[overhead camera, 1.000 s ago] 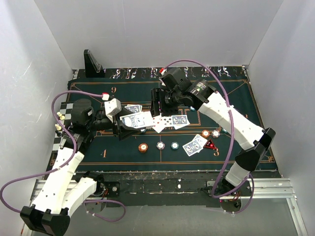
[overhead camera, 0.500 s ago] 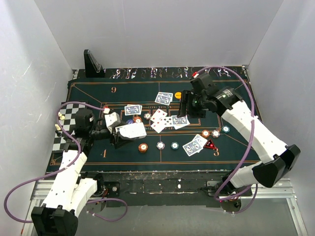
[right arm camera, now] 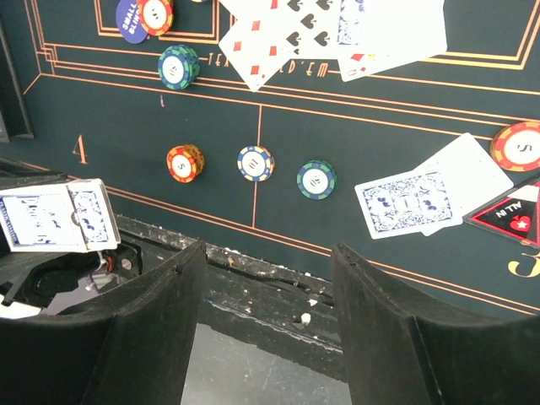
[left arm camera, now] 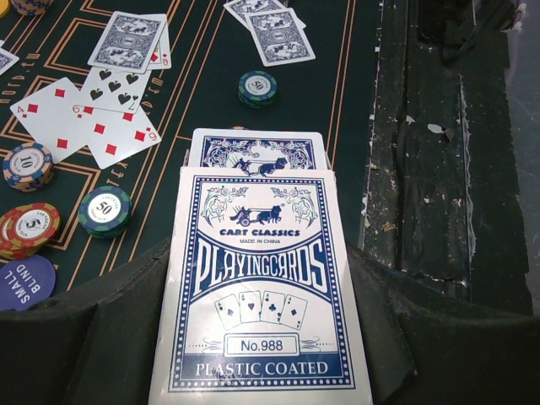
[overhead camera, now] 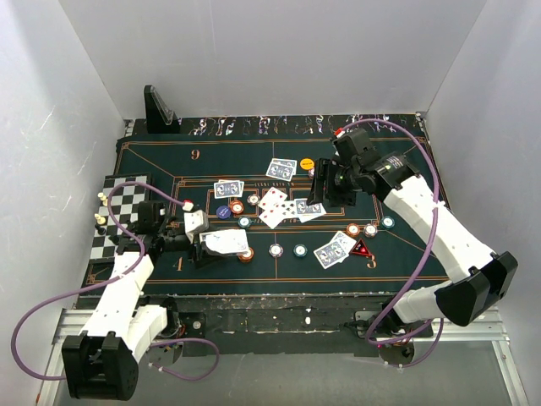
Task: Distribute texas hold em gaming equipment
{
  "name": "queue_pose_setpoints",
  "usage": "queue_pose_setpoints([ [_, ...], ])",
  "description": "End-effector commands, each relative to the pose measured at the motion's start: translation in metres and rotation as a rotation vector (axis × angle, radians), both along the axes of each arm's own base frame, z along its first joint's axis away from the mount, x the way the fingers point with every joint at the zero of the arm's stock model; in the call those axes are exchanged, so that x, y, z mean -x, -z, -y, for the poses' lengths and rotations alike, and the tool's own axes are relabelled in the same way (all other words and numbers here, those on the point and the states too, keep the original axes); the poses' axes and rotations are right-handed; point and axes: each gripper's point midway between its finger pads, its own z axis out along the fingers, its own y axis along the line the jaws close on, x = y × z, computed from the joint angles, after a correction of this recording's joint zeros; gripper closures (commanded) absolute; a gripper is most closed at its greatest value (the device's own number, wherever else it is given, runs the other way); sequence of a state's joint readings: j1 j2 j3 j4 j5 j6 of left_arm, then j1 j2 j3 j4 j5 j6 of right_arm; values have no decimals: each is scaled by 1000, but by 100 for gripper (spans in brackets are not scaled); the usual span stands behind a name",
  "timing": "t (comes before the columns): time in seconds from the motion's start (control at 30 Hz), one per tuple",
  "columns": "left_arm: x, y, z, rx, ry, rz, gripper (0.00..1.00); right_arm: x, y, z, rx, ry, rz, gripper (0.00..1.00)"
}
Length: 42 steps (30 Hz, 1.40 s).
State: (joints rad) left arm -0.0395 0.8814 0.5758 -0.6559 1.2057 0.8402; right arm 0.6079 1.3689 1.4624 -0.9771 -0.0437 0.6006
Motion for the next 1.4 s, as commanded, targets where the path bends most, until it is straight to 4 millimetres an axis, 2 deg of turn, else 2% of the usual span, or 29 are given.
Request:
queue_pose_setpoints([
  [0.0,-1,-18,6,76,41,26,95,6,-10,-13,-87,-53,-2,32],
  [0.07,-3,-23,7,95,44,32,95,11,-9,-28,-124,-84,-23,32],
  [0.17,-7,-31,8,105,46,54,95,14,0,-52,-92,-137,-40,32],
  [0.33,-11,-51,11,136,53,74,95,12,17,-102,-57,-227,-81,31],
  [0.47,-12,-69,12,160,63,96,95,12,23,-126,-44,-265,-97,31],
  [0.57,-11,-77,13,174,70,102,95,15,31,-135,-59,-271,-136,31],
  [0.7,-11,-78,13,174,66,108,96,20,21,-149,-179,-294,-105,29],
  [0.83,-12,-77,13,182,61,106,96,19,22,-128,-184,-226,-144,27],
  [0.93,-15,-80,14,189,51,108,96,17,13,-117,-326,-176,-127,21],
  [1.03,-17,-85,14,198,45,110,96,20,-14,-114,-562,-195,-87,16],
  [1.07,-17,-86,14,204,44,99,96,20,-32,-118,-659,-229,-30,15],
  [1.17,-21,-90,14,213,34,103,96,27,-53,-128,-817,-315,-9,14],
  [1.37,-21,-97,15,218,27,112,96,30,-74,-156,-983,-453,-34,12],
])
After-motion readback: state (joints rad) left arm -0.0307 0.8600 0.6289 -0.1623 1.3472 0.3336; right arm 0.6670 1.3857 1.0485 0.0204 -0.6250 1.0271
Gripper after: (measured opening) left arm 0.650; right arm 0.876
